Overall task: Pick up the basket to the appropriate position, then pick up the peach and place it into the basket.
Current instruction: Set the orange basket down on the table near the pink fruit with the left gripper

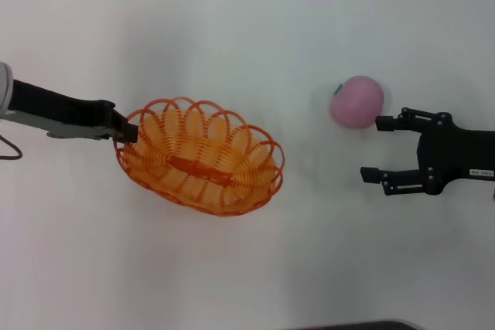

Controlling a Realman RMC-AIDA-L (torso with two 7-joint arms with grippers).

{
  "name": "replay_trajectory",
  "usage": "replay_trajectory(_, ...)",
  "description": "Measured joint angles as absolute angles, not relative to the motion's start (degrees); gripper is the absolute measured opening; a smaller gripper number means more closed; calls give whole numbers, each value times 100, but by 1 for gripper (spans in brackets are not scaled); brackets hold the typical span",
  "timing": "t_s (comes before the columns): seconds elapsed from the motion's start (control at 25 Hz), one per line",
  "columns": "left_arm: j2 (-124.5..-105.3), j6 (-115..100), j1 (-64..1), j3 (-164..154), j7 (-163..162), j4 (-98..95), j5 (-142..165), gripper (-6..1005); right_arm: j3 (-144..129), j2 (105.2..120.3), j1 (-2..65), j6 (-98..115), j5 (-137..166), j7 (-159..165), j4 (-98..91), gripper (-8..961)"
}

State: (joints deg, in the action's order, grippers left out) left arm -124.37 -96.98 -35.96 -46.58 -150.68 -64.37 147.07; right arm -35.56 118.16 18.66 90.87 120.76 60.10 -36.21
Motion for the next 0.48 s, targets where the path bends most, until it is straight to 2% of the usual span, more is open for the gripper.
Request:
replay_trajectory(0.2, -12466, -9389, -3217, -5018, -15201, -6460, 14137, 50, -3430, 11823, 1865, 9091, 12075, 6012, -3622, 944)
replay_trajectory(0.48, -12463, -8590, -2360, -6118, -15655, -6919, 13291, 50, -3268, 11841, 1874, 9092, 12075, 5995, -3631, 944)
